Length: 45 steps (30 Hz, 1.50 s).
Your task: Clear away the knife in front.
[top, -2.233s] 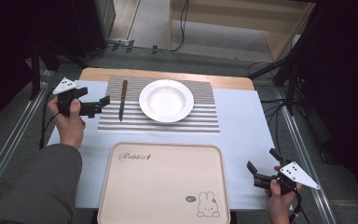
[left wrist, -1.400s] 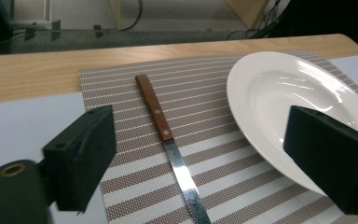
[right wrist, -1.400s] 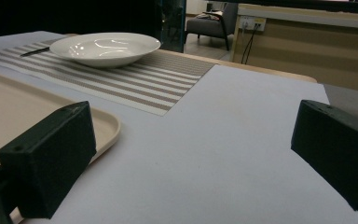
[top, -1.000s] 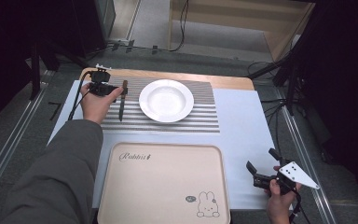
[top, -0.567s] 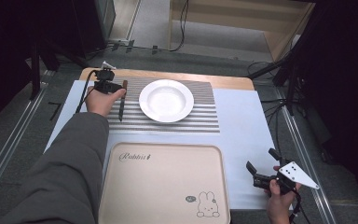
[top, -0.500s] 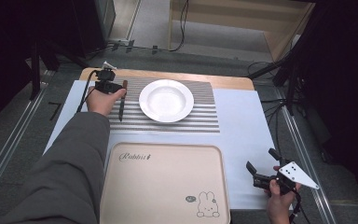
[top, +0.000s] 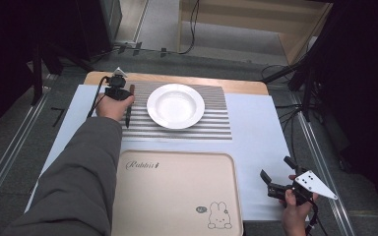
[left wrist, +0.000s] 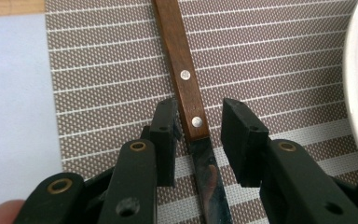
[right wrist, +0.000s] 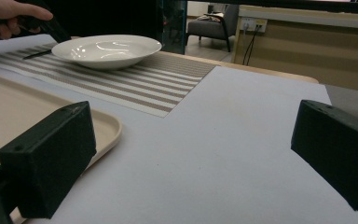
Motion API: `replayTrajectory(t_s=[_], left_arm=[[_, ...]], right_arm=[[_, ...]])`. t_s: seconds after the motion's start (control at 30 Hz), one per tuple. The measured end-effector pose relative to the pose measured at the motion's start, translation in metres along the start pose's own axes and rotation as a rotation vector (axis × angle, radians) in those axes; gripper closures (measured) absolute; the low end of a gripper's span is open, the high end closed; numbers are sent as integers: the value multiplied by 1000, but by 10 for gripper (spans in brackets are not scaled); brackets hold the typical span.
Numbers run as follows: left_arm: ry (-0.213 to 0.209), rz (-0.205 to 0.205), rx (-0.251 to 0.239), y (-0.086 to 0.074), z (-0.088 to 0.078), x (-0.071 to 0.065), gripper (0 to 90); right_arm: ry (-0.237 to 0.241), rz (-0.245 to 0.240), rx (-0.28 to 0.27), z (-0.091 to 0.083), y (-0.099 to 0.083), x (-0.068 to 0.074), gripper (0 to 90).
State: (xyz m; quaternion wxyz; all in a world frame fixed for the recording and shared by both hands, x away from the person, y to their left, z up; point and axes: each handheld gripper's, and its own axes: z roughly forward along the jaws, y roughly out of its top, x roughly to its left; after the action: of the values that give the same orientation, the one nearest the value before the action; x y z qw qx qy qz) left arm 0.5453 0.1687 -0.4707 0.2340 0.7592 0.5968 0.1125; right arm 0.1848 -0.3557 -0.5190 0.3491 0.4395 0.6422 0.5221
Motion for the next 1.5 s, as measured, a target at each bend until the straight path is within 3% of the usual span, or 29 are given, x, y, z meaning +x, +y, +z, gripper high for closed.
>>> replayTrajectory(t_s=[0.2,0.27,0.37,0.67,0.83,1.23,1.5], left_arm=[[21,6,16,0,4,-3,673],[76,42,18,-2,6,-7,718],[105,78,20,-3,6,-10,769],[71,91,24,-5,3,-6,775],[74,123,26,-6,-2,-6,775],[46,144,-10,-6,-24,-9,775],[22,146,-18,-15,-38,-6,775]], right_arm=[[-2,10,-9,0,0,-1,0],[-2,9,-8,0,0,-1,0],[-1,10,-6,0,0,-1,0],[0,8,-6,0,0,-1,0],[-1,8,-5,0,0,-1,0],[3,2,2,0,0,0,0],[3,0,5,1,0,1,0]])
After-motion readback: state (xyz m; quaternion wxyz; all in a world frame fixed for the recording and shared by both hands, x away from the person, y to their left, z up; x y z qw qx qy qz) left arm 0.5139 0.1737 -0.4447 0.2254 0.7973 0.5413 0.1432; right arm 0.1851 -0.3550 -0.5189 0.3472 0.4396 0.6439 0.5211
